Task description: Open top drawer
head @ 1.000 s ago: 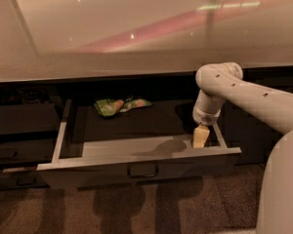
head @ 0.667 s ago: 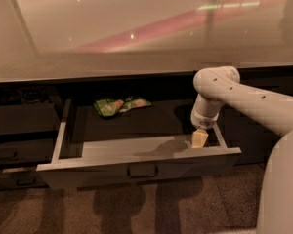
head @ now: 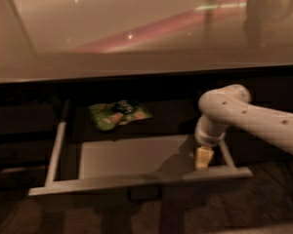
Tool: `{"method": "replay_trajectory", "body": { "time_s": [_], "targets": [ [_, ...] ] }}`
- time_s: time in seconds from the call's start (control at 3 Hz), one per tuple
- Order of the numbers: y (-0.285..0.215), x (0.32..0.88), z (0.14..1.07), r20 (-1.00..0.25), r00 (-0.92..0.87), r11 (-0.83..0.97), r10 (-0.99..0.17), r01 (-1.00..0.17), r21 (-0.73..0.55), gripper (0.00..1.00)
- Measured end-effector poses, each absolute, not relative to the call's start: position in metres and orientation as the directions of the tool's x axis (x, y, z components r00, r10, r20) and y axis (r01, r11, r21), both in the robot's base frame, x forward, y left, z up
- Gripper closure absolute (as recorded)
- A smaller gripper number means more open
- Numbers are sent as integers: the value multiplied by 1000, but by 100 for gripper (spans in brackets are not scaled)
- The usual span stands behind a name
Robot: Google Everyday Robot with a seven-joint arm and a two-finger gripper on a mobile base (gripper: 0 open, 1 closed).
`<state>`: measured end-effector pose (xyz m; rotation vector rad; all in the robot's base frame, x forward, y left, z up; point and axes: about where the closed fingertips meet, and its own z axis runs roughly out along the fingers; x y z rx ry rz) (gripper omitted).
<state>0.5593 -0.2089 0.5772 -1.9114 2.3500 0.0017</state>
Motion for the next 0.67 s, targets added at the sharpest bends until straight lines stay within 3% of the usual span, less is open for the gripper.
{"method": "replay_trajectory", "body": {
  "time_s": [0.67],
  "targets": [
    [-216, 533, 569, -97, -225, 236, -970, -965, -119, 0]
  ]
}}
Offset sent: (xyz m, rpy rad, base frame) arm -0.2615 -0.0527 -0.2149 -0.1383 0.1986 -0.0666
